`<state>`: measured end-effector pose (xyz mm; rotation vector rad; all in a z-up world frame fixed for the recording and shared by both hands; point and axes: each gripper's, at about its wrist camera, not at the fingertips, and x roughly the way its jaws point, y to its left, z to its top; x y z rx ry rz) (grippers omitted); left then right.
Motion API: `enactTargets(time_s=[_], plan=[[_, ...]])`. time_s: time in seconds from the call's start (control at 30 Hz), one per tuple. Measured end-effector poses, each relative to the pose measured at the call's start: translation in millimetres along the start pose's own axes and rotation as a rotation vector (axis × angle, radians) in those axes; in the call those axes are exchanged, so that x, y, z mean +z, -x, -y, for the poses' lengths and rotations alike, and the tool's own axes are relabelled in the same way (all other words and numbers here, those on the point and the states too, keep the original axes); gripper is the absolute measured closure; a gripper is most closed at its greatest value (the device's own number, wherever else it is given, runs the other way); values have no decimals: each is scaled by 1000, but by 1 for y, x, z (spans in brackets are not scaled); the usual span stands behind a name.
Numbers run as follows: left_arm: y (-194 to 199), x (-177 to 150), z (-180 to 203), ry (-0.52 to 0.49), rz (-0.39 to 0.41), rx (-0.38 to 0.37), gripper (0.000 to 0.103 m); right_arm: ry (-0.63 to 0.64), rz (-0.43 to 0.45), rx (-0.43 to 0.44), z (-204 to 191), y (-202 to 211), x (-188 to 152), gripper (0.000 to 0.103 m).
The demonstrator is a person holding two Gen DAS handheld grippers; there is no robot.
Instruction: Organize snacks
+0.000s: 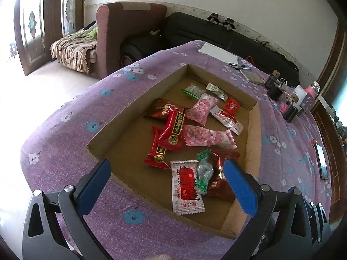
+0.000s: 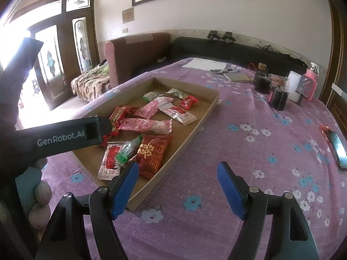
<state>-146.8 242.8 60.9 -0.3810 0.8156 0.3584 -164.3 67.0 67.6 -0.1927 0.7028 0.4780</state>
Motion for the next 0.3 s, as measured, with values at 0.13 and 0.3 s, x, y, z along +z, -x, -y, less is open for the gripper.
enactTargets(time_s=[0.13, 0.3], plan=[[-2, 0, -2, 5, -6, 8, 0, 11, -3, 9, -3, -2, 0, 27], [-3, -1, 3, -3, -10, 19, 0, -6, -5, 17, 2, -4, -1, 27]])
